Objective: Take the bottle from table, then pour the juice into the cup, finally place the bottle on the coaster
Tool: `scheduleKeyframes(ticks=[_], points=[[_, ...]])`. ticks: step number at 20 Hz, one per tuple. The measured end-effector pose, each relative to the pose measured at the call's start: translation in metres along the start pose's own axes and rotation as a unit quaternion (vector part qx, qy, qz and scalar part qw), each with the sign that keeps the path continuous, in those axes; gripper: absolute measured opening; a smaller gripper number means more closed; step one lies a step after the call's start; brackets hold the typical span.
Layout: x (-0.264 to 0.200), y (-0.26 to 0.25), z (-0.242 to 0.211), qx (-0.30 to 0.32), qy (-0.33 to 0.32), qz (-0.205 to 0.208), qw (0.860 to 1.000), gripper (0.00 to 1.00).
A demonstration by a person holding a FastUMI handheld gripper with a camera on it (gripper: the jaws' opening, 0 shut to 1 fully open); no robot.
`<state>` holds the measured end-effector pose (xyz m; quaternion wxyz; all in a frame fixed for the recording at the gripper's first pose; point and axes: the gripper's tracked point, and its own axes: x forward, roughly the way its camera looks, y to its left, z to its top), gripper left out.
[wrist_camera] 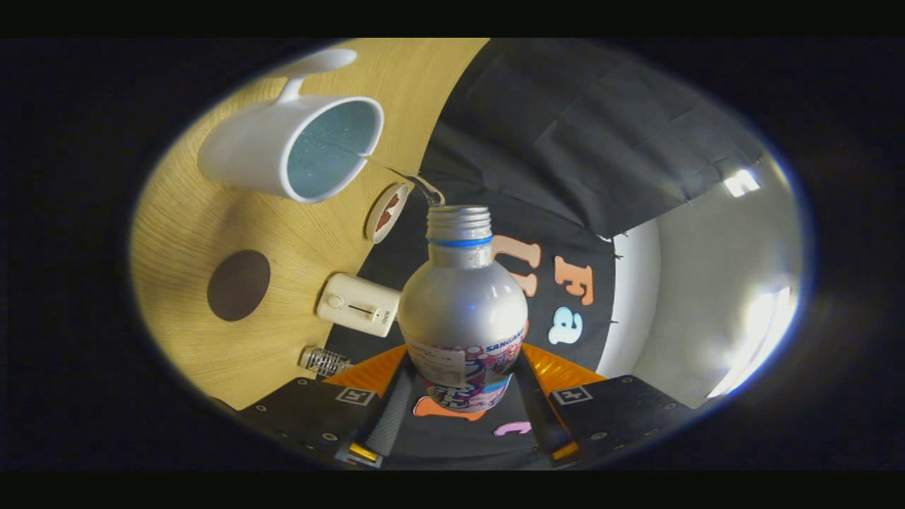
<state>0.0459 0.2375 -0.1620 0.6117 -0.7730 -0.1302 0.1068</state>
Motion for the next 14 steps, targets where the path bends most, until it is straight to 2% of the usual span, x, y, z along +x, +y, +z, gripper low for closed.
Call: scheduleKeyframes(ticks=[14], points=[[0.003,-0.015,0.004,-0.047,-0.019,-0.014,0.999,0.75]])
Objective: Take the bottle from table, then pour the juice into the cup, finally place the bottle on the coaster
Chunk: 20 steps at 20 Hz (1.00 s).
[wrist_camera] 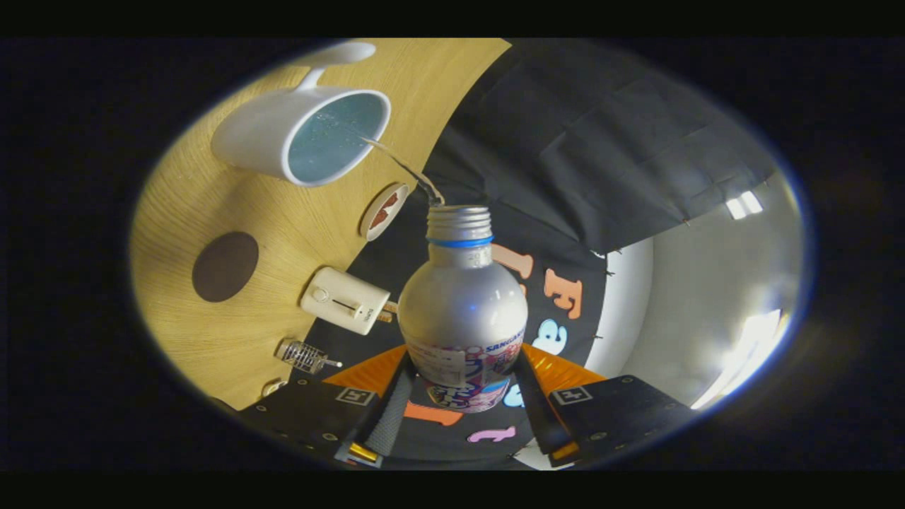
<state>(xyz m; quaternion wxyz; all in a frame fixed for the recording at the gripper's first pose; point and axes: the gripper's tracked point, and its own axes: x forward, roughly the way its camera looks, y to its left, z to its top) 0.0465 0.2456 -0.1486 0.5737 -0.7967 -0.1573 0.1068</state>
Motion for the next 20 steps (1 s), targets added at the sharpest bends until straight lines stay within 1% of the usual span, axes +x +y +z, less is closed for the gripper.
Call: scheduleKeyframes(ticks=[15,20], points=[[0.016,-0.011,-0.009,-0.048,-0.008,-0.014,0.999,0.75],[0.014,-0.022,-0.007,-0.047,-0.014,-0.016,0.999,0.75]])
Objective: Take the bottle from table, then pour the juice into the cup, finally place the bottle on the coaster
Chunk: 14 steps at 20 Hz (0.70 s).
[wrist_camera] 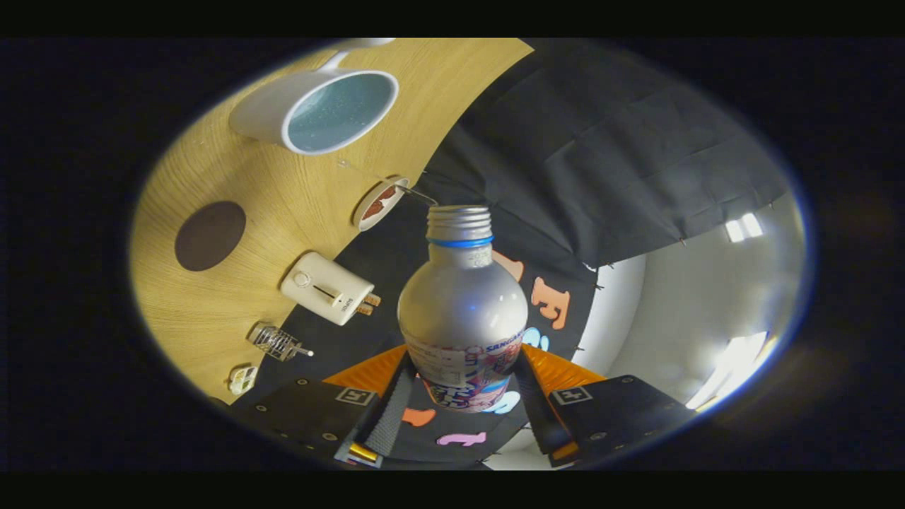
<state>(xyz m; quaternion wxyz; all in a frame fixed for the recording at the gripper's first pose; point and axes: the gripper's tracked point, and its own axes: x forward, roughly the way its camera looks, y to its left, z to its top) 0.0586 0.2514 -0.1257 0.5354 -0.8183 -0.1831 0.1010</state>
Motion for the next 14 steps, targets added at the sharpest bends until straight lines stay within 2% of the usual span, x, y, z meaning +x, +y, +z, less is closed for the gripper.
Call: scheduleKeyframes(ticks=[9,11,14], points=[[-0.007,0.002,0.018,0.026,-0.012,0.016,0.999,0.75],[-0.012,0.012,0.025,0.061,-0.011,0.039,0.997,0.75],[-0.021,0.033,0.039,0.141,-0.011,0.080,0.987,0.76]])
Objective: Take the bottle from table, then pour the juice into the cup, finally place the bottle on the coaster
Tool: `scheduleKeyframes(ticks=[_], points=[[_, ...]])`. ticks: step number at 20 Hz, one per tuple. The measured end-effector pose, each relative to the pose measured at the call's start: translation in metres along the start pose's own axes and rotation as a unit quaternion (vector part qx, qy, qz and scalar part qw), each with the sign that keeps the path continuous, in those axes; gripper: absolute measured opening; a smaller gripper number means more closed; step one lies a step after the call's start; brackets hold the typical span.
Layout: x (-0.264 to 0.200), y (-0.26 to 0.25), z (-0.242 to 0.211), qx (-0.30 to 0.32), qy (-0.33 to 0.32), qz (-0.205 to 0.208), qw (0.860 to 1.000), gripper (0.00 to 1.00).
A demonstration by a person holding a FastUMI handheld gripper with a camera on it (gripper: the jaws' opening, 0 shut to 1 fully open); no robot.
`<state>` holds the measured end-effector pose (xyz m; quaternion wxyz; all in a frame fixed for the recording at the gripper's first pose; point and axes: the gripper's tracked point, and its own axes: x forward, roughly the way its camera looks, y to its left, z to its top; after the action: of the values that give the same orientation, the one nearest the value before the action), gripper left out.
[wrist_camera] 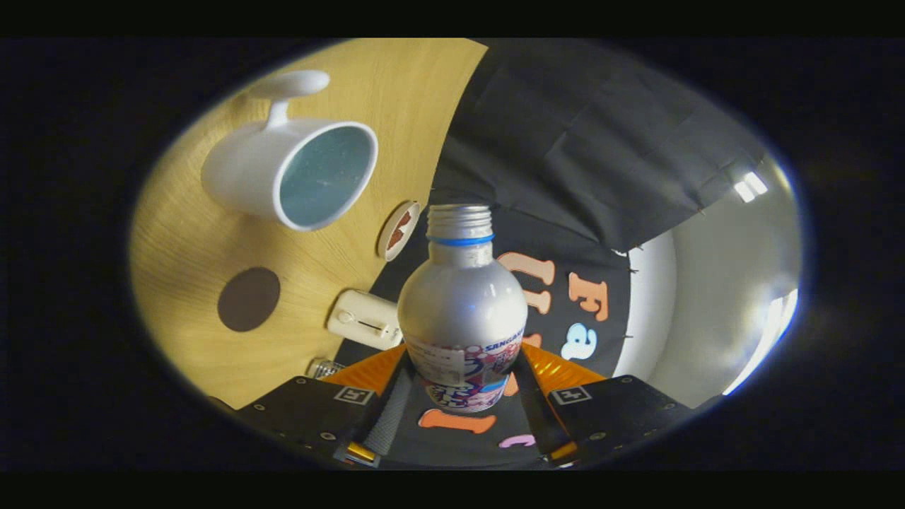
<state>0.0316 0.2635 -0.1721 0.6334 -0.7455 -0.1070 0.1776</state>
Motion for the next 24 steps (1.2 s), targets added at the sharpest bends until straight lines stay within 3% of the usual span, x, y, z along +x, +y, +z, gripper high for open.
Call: scheduleKeyframes(ticks=[3,6,8,11,13,17,20,22,24], points=[[0.002,0.007,0.008,0.084,-0.001,0.018,0.996,0.76],[0.009,0.008,0.000,0.191,0.010,0.017,0.981,0.76],[0.014,0.010,-0.022,0.257,0.036,0.006,0.966,0.76],[0.021,0.022,-0.044,0.358,0.069,0.019,0.931,0.76],[0.023,0.033,-0.056,0.427,0.088,0.029,0.900,0.76],[0.032,0.055,-0.060,0.571,0.105,0.069,0.811,0.76],[0.034,0.064,-0.057,0.632,0.106,0.083,0.763,0.76],[0.038,0.079,-0.052,0.678,0.108,0.102,0.720,0.76],[0.040,0.085,-0.050,0.709,0.115,0.117,0.686,0.76]])
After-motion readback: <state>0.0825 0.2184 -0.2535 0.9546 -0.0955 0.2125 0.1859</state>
